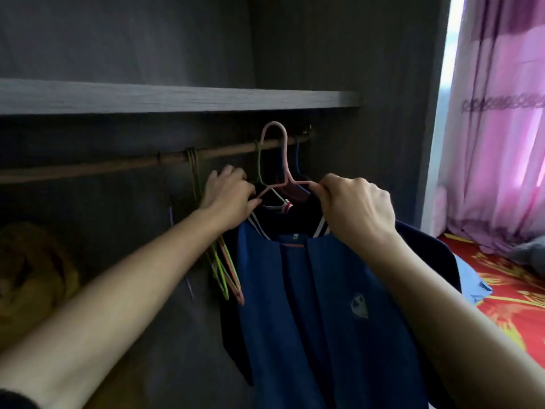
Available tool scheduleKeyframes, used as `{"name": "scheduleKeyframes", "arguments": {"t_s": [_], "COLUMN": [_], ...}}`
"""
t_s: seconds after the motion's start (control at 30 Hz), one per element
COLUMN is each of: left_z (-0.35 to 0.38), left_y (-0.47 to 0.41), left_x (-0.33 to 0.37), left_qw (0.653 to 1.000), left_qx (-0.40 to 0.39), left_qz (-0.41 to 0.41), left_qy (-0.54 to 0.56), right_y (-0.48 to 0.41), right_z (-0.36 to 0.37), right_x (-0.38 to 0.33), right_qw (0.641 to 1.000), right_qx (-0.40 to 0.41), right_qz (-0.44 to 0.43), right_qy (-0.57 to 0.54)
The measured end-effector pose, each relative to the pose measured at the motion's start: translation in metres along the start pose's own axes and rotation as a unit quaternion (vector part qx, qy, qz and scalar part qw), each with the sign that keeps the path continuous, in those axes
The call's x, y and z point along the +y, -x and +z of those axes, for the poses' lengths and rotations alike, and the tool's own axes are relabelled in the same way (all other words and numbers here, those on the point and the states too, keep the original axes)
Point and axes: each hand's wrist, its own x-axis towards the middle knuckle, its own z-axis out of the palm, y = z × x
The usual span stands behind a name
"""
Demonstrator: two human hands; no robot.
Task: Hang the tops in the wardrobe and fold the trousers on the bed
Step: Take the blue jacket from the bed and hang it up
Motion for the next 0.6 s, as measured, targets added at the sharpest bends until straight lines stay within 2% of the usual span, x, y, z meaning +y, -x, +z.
{"name": "scheduleKeyframes", "arguments": {"t_s": [0.1, 0.23, 0.33, 0.47, 0.6], "left_z": [0.008, 0.019, 0.028, 0.034, 0.039], "left_y": [-0.016, -0.031, -0.034, -0.036, -0.037], "left_x": [-0.036, -0.077, -0.092, -0.094, -0.098], "left_qw": [0.996, 0.992, 0.993, 0.992, 0.992], "left_qx": [0.044, 0.038, 0.072, 0.102, 0.108], "left_qz": [-0.038, -0.112, -0.093, -0.078, -0.066], "left_qy": [-0.061, -0.046, -0.018, -0.019, -0.028], "right_y": [-0.029, -0.061, -0.073, -0.068, -0.051], "right_z": [0.021, 0.05, 0.076, 0.12, 0.143], "right_x": [-0.035, -0.065, -0.083, -0.1, -0.098], "right_qw": [1.0, 0.999, 0.999, 0.995, 0.995], "right_qx": [-0.019, -0.018, -0.024, -0.093, -0.082], "right_qz": [0.007, 0.021, 0.01, 0.026, 0.037], "right_qy": [-0.004, -0.02, -0.032, -0.037, -0.047]}}
